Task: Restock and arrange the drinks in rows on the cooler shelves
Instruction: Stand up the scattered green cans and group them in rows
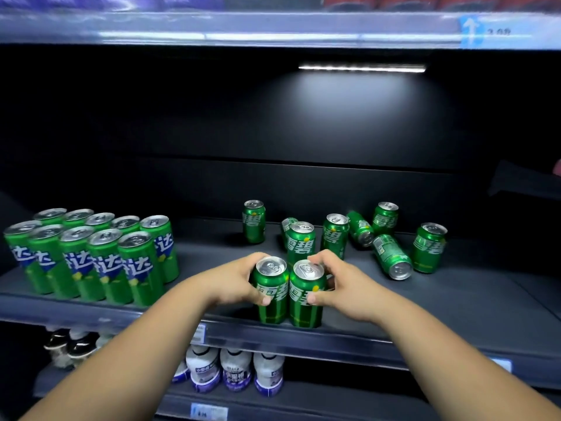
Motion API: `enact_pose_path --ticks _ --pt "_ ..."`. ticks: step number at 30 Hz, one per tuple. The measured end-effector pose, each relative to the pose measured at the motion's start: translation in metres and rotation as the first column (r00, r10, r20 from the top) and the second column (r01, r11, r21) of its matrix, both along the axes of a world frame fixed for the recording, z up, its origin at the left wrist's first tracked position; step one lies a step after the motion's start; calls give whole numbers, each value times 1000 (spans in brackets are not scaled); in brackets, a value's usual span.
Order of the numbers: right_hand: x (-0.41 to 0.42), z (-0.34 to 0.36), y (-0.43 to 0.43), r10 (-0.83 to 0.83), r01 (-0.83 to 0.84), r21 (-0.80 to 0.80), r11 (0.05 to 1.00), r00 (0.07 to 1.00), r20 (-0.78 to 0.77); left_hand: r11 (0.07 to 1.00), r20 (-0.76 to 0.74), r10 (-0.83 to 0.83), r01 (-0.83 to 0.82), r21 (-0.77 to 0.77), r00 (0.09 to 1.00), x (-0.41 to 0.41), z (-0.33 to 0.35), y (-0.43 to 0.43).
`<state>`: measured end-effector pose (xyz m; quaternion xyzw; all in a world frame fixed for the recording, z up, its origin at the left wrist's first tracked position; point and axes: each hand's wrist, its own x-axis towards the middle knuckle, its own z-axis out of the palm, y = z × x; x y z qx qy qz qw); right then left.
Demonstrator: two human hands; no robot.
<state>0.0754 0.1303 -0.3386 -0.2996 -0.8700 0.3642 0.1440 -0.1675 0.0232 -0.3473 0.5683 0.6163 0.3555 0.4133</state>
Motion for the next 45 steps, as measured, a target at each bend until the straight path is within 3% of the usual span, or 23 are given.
enact_pose_path --ticks 4,6,8,10,13,15,18,21,26,34,40,45 --pt "0 13 8 43 -39 -105 994 999 30 982 -21 -158 155 -110 987 -17 9 12" --pt "-1 24 14 73 -68 -209 976 997 19 948 -166 -279 244 -207 946 -28 17 23" --pt "-8 31 23 16 -19 -225 974 1000 -19 934 -352 -316 223 -279 881 -40 27 36" --pt "-20 33 34 -118 98 -188 977 988 -98 971 -455 -177 81 -223 872 -51 36 50" --pt "-43 28 50 -221 211 -82 974 965 -142 986 -429 150 -165 2 891 -64 49 79" --pt "-59 26 57 -222 219 -32 975 966 -137 947 -421 321 -299 119 848 -72 53 103" --pt "-77 20 66 -213 211 -31 977 970 -114 873 -379 484 -466 145 789 -88 45 138" --pt "-88 17 72 -237 243 47 969 966 -102 841 -302 538 -524 133 787 -102 30 159" --pt "-93 10 82 -240 252 59 966 958 -159 859 -194 510 -485 163 838 -112 7 176" --pt "-93 5 95 -266 273 11 962 943 -199 873 -182 481 -450 188 858 -115 5 167" --pt "-79 9 104 -223 227 3 974 962 -157 954 -228 298 -277 117 927 -91 15 145" --pt "-63 19 101 -150 150 -5 989 986 -79 997 -349 67 -52 52 935 -65 27 118"
